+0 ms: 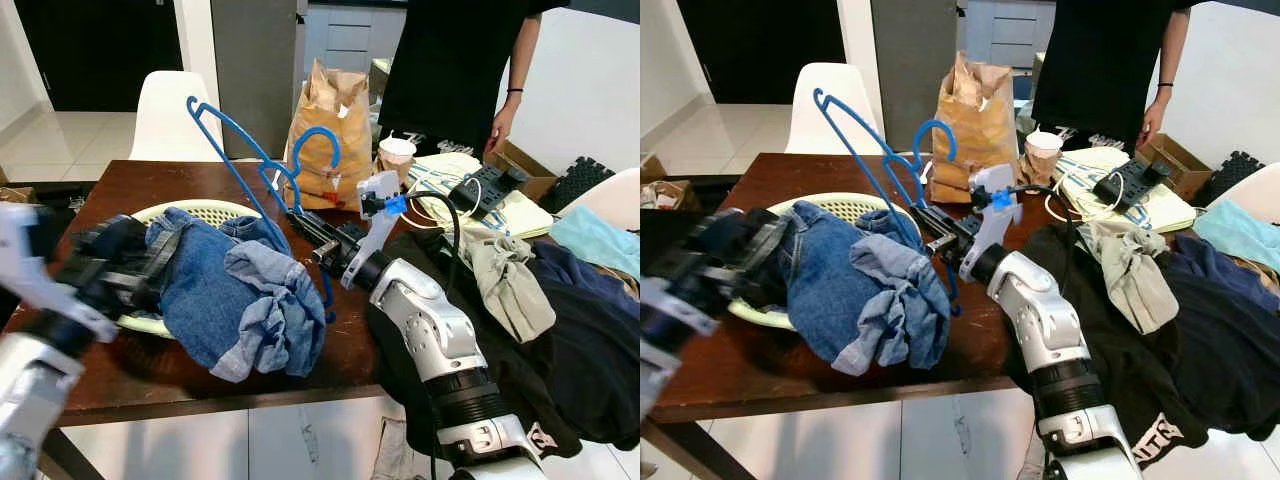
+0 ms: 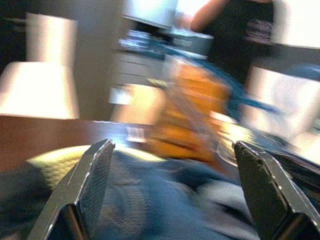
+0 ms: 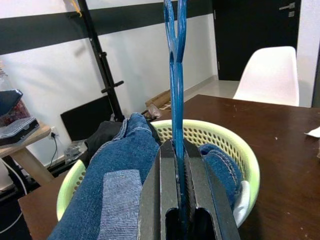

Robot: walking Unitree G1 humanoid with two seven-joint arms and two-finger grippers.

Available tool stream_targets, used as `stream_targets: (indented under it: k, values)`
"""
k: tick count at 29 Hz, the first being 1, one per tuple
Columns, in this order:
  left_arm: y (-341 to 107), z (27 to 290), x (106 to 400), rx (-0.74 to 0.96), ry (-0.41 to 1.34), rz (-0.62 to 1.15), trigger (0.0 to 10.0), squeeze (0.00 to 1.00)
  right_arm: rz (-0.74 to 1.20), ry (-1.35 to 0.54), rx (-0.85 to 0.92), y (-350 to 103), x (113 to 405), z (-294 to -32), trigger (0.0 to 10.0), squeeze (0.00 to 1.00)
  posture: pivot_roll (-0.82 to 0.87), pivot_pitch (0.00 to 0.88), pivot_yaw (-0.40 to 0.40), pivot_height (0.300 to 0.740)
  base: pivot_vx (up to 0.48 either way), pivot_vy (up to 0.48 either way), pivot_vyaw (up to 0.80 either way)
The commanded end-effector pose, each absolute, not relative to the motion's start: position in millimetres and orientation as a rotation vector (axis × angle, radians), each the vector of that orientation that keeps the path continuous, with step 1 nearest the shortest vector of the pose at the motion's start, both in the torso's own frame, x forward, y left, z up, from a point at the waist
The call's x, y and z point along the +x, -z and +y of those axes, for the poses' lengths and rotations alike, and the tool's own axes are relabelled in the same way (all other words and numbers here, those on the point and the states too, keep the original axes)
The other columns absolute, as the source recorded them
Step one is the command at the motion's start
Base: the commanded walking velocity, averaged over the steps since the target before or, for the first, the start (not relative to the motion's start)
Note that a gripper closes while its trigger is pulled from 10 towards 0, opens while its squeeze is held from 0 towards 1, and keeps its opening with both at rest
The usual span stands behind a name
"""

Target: Hang hanger

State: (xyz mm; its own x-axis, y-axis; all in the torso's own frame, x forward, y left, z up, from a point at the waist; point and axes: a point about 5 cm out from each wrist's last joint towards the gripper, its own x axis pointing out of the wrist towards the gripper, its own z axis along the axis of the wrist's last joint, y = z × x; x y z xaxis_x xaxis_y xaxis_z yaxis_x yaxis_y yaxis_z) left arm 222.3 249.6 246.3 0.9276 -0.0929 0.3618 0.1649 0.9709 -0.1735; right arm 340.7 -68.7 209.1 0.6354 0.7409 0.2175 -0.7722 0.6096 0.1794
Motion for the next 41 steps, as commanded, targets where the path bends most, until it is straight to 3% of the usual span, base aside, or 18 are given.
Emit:
stream_targets:
  k: [1, 4, 5, 6, 19, 34, 39, 41]
  values:
    - [-233, 285, 229, -0.243, -0.052, -0.333, 10.0, 1.00, -0.126, -0.881, 0.261, -209, 341, -69, 10.0, 0.00, 0.06, 0.006, -0.081, 0.740, 0.000, 0.000, 0.00]
    - [-223, 298, 235, -0.271, -0.108, -0.306, 10.0, 0.96, -0.124, -0.883, 0.261, -209, 341, -69, 10.0, 0.00, 0.06, 0.007, -0.084, 0.740, 0.000, 0.000, 0.00]
    - [-218, 303, 243, -0.301, -0.127, -0.289, 10.0, 0.15, -0.121, -0.886, 0.258, -209, 341, -68, 10.0, 0.00, 0.06, 0.008, -0.085, 0.740, 0.000, 0.000, 0.00]
    - [-215, 305, 250, -0.330, -0.123, -0.281, 10.0, 0.00, -0.118, -0.891, 0.256, -208, 340, -67, 10.0, 0.00, 0.06, 0.008, -0.084, 0.740, 0.000, 0.000, 0.00]
    - [-217, 318, 280, -0.376, 0.001, -0.263, 10.0, 0.00, -0.114, -0.898, 0.244, -207, 333, -70, 10.0, 0.00, 0.01, 0.053, -0.086, 0.740, 0.000, 0.000, 0.00]
    - [-206, 276, 303, -0.349, 0.311, -0.126, 10.0, 0.00, -0.079, -0.903, 0.211, -211, 311, -88, 10.0, 0.00, -0.06, 0.151, -0.098, 0.740, 0.000, 0.000, 0.00]
    - [-208, 273, 308, -0.340, 0.317, -0.127, 10.0, 0.00, -0.068, -0.899, 0.205, -212, 307, -90, 10.0, 0.00, -0.07, 0.167, -0.097, 0.740, 0.000, 0.000, 0.00]
    - [-211, 286, 313, -0.338, 0.197, -0.143, 10.0, 0.00, -0.054, -0.888, 0.199, -212, 304, -92, 10.0, 0.00, -0.08, 0.174, -0.096, 0.740, 0.000, 0.000, 0.00]
